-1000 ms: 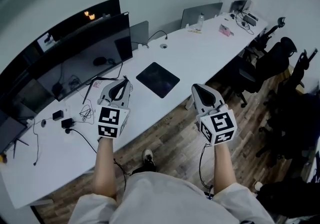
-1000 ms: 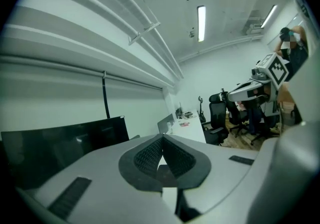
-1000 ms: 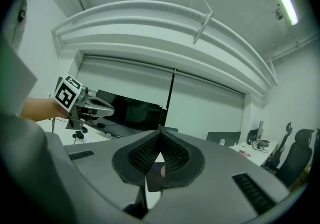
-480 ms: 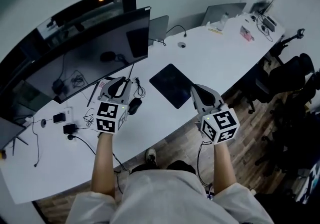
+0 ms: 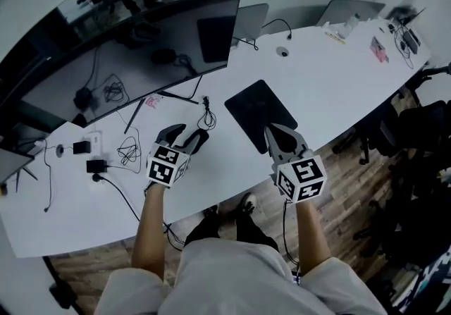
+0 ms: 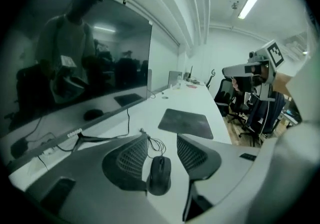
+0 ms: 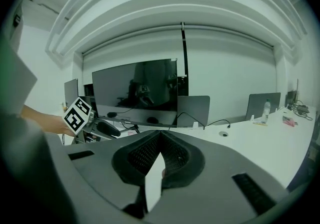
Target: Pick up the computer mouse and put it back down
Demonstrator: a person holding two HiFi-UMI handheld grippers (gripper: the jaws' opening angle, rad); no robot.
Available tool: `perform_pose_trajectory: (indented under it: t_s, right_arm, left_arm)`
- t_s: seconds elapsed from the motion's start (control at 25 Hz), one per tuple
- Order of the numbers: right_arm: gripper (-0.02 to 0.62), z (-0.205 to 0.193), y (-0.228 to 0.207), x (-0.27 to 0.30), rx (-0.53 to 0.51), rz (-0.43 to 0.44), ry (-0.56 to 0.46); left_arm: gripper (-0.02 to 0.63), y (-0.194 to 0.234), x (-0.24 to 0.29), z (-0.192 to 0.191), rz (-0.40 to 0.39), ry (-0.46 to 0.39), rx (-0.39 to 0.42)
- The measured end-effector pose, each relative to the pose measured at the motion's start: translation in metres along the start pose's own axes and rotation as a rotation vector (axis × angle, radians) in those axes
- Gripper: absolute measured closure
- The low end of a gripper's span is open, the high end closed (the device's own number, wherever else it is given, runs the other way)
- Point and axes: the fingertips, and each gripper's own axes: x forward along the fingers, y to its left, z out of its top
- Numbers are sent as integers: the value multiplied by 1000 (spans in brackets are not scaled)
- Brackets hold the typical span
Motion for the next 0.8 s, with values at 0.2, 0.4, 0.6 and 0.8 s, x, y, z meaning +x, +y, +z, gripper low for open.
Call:
perform_pose_trajectory:
  t_s: [0.2,0.4,0.6,0.8]
  right_arm:
    - [583,-41,-3,21,32,60,83]
    - [583,-69,-3,27,63,75,129]
    - [583,-85,-2,24,67,73,176]
    - [583,-93,-4,16,91,49,198]
  left_arm:
    - [389,2,44,-57,-19,141,-37]
    - [310,-2,79,-89,-87,223,-77]
    - [298,0,99,-113,-72,307,-32]
    - [305,0,105,-119,-64,322,13]
